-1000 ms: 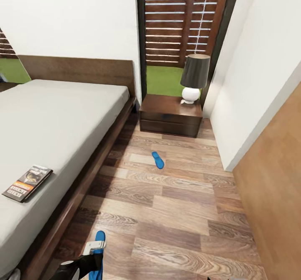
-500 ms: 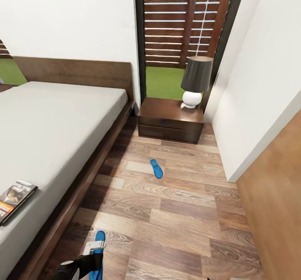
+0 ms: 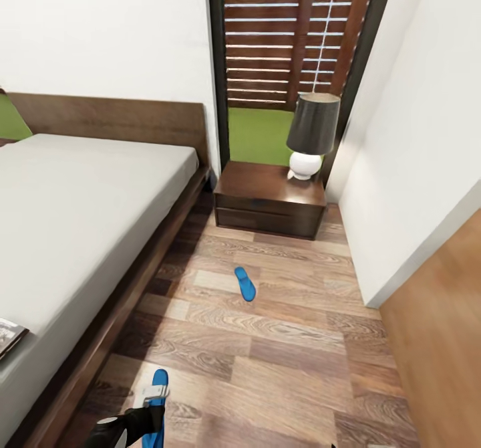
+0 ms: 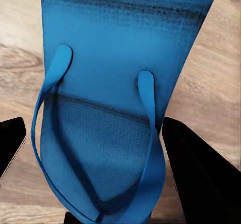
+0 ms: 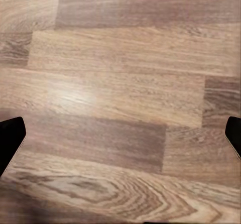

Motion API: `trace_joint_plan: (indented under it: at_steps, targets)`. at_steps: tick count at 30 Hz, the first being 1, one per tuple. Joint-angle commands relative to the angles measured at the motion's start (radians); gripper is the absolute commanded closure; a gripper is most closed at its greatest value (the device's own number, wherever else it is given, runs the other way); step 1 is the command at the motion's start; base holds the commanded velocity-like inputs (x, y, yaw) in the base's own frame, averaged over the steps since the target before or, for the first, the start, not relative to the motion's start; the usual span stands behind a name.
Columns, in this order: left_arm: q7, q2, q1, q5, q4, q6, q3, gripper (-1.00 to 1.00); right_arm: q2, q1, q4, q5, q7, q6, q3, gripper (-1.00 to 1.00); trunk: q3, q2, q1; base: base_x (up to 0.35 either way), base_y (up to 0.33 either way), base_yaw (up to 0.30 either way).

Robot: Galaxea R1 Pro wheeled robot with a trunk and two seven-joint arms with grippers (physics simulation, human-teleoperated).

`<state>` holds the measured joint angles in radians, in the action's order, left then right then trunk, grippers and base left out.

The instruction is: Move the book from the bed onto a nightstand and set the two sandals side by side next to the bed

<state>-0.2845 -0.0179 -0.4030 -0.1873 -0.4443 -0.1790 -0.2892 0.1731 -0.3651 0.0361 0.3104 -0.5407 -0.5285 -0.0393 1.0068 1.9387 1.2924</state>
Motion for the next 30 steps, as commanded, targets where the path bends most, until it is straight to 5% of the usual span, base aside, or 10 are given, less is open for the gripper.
trace_joint_plan:
  at_steps: [1,18,30]
  targets:
    - [-0.008,0.001,0.000,-0.010,-0.002,-0.005,-0.008,1.00,0.000,-0.001,0.004,0.007,-0.010,-0.002,-0.004,-1.00,0.001,0.000,0.000,0.269,-0.005,0.000]
    - [-0.008,0.001,0.000,-0.011,-0.002,-0.005,-0.008,1.00,0.000,-0.001,0.004,0.007,-0.010,-0.002,-0.004,-1.00,0.001,0.000,0.000,0.263,0.000,0.000]
    - [-0.008,0.001,0.000,-0.011,-0.002,-0.005,-0.008,1.00,0.000,-0.001,0.004,0.007,-0.010,-0.002,-0.004,-1.00,0.001,0.000,0.000,0.041,0.000,0.000]
